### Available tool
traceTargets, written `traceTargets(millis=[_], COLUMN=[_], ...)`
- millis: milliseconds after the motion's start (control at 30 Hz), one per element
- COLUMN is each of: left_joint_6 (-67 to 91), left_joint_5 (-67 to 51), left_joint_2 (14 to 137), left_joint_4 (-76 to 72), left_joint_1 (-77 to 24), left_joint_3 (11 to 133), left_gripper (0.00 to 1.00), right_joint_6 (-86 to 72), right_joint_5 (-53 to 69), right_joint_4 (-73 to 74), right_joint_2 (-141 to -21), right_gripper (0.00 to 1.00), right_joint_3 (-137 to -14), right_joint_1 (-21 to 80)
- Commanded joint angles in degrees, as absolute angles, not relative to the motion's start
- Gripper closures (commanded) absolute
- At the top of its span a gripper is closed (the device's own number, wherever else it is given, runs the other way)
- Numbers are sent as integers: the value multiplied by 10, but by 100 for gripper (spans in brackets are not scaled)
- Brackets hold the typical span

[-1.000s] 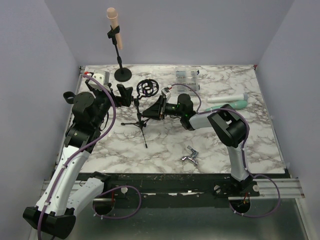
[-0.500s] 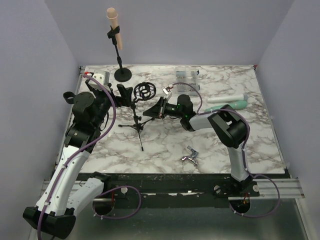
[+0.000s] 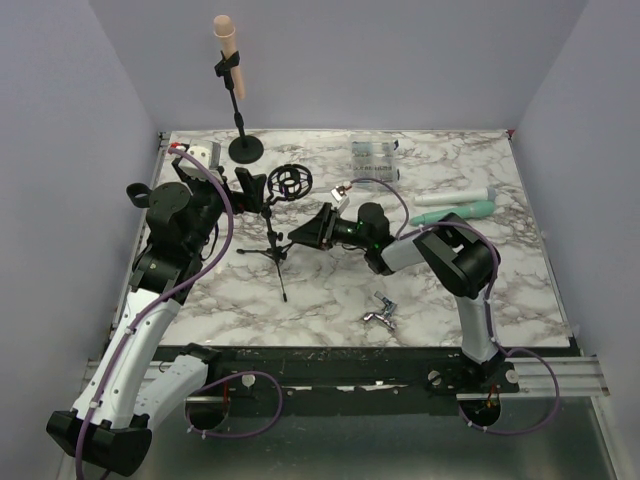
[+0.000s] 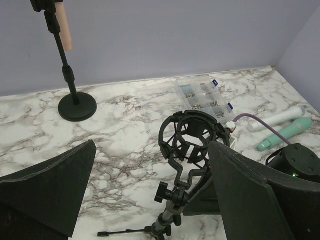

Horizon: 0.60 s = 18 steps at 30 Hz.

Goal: Remove the microphone from the stand

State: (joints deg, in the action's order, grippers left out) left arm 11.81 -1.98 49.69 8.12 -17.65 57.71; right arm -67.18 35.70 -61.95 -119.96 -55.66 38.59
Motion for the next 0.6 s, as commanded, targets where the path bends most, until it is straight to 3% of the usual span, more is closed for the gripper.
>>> traceTargets(millis=[0,267,567], left_joint_6=[120,121,121], left_joint_5=[-23,-23,-24], left_joint_2=[496,494,489], left_joint_4=[83,83,83], left_joint_1=[-178,-178,-178], left_joint_3=[589,588,588], left_gripper=[2,2,1], right_joint_6=[-756,-778,-763], right_joint_5=[351,361,354], right_joint_4=[-733,-738,-702], right_joint_2=[-1184,-1219,-1226], right_gripper=[45,40,49], right_joint_3=[-547,-584,-599], right_joint_1=[392,415,416])
